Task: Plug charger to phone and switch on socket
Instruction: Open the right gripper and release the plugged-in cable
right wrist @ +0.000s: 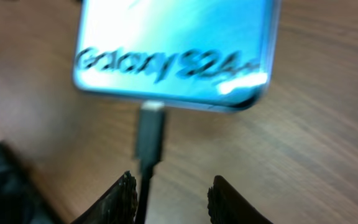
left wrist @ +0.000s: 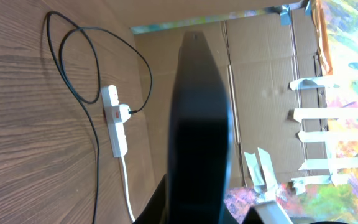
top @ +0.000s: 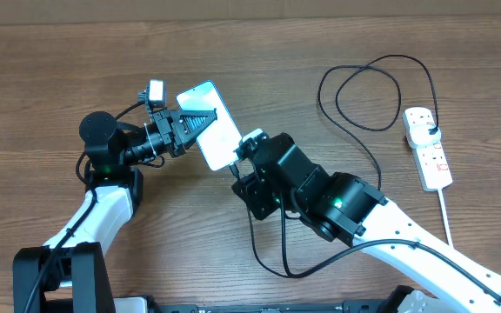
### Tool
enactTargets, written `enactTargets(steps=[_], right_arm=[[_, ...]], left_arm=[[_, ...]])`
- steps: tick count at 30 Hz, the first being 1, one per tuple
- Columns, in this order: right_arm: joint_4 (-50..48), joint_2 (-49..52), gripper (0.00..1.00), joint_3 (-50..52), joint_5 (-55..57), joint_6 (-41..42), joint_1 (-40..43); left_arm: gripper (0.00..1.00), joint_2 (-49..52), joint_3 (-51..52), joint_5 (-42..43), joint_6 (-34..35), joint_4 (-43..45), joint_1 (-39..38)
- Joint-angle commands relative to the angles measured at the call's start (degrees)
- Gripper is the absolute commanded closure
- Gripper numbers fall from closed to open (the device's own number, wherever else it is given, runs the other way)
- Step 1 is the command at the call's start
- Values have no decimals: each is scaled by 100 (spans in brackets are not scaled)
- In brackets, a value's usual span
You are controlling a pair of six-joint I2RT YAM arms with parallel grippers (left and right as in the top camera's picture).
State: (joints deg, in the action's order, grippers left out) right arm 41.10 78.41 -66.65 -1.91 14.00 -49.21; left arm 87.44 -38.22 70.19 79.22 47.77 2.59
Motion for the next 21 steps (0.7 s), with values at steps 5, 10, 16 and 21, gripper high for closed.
enactTargets(steps=[5,10,16,21], right_arm=[[-428,17,70,-129,723,120,-28],[-490,28,79,-127,697,120,-28],[-717,70,93,-127,656,103,-28],[-1416,70,96,-129,656,70,-28]], left_arm=[[96,-44,-127,109,-127,46,-37],[96,-44,-127,146,-127,48,-37],[96,-44,-127,251,-181,48,-39],[96,-44,-127,433,-402,50,-39]])
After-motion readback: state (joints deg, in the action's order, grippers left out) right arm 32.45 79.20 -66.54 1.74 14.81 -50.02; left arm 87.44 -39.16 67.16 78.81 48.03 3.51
